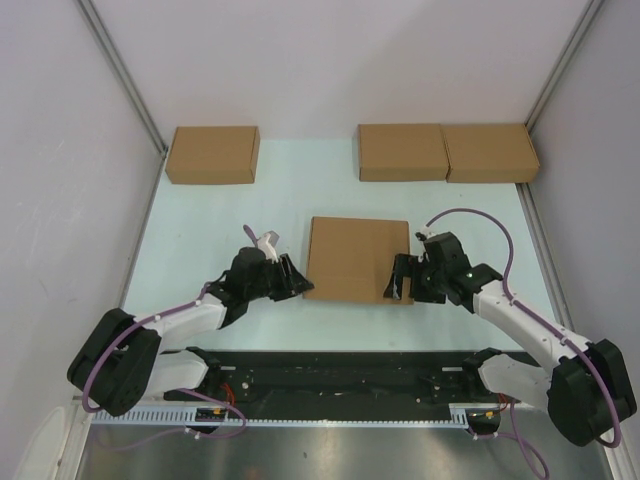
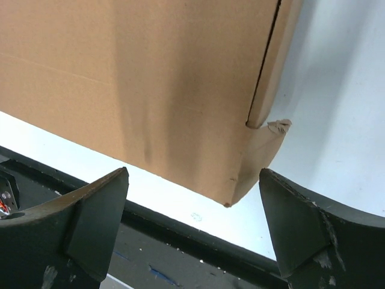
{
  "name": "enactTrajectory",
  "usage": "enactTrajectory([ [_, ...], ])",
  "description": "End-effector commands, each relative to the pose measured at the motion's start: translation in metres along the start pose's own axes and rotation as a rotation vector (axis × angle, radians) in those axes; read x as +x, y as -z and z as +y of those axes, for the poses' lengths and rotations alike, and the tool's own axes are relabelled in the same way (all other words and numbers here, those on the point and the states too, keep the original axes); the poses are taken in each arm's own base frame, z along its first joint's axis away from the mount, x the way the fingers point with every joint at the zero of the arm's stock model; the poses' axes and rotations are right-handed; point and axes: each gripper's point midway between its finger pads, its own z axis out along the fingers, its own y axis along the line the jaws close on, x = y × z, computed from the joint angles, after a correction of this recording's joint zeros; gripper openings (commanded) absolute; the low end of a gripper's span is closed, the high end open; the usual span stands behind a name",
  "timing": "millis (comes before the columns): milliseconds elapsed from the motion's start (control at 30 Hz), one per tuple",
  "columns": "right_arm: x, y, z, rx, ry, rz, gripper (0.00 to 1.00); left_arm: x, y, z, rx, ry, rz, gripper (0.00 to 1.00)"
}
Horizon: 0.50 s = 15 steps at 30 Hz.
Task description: Fold the paper box
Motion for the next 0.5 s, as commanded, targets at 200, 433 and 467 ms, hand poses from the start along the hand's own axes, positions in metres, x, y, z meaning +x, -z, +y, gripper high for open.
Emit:
enactTrajectory([
  [200, -0.014, 0.006, 0.010, -0.015, -0.003, -0.038, 0.92, -0.002, 0.002, -0.009, 0.038, 0.003, -0.017, 0.48],
  [433, -0.020, 0.004, 0.025, -0.104, -0.016, -0.038, 0.90, 0.000, 0.001, -0.011, 0.051, 0.003, -0.009, 0.48],
  [467, -0.018, 0.003, 0.026, -0.110, -0.021, -0.026, 0.89, 0.000, 0.002, -0.011, 0.050, 0.004, -0.008, 0.49],
])
